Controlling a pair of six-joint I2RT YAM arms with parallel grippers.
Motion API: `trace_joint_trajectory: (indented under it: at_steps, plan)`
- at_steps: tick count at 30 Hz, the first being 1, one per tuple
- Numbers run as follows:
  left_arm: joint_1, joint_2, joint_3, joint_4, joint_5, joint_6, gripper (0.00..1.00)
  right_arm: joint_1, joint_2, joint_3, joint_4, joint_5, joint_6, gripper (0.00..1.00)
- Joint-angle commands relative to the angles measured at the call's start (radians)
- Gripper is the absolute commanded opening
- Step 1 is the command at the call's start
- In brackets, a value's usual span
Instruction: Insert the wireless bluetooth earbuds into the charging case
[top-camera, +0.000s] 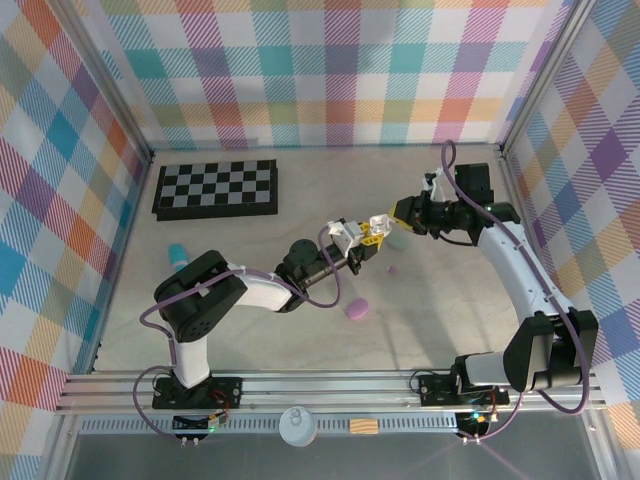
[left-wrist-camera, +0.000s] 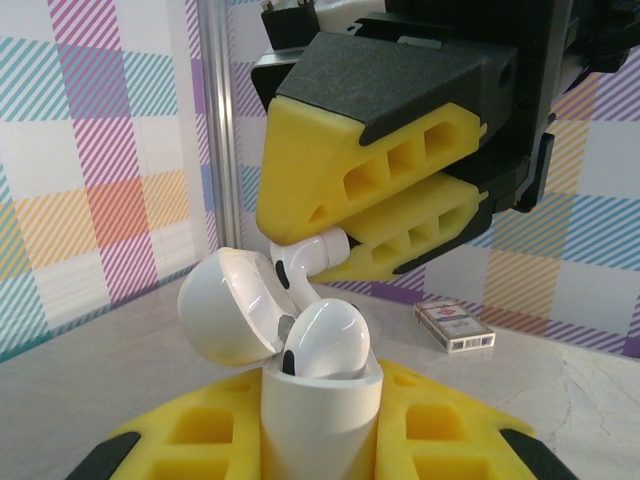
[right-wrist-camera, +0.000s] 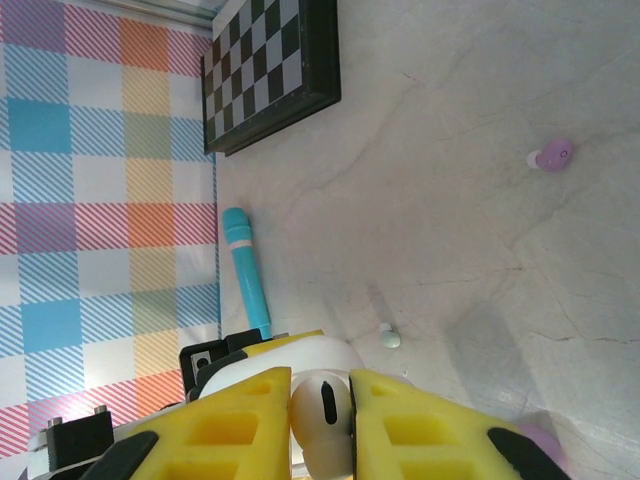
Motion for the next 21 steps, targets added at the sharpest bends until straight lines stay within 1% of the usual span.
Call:
trace_joint_trajectory:
  at_steps: [1, 10, 15, 21]
  plan:
    - [-0.010, -0.009, 0.019, 0.063, -0.019, -0.020, 0.00, 0.002, -0.005, -0.009, 0.032, -0.032, 0.007, 0.19]
    - [-0.010, -0.027, 0.032, 0.065, -0.068, -0.058, 0.00, 0.000, -0.005, -0.023, 0.048, -0.035, 0.009, 0.19]
    - [-0.010, -0.030, 0.041, 0.065, -0.047, -0.069, 0.00, 0.002, 0.001, -0.038, 0.089, -0.049, 0.029, 0.19]
    - [-0.010, -0.042, 0.040, 0.066, -0.053, -0.085, 0.00, 0.002, -0.014, -0.055, 0.139, -0.042, 0.034, 0.19]
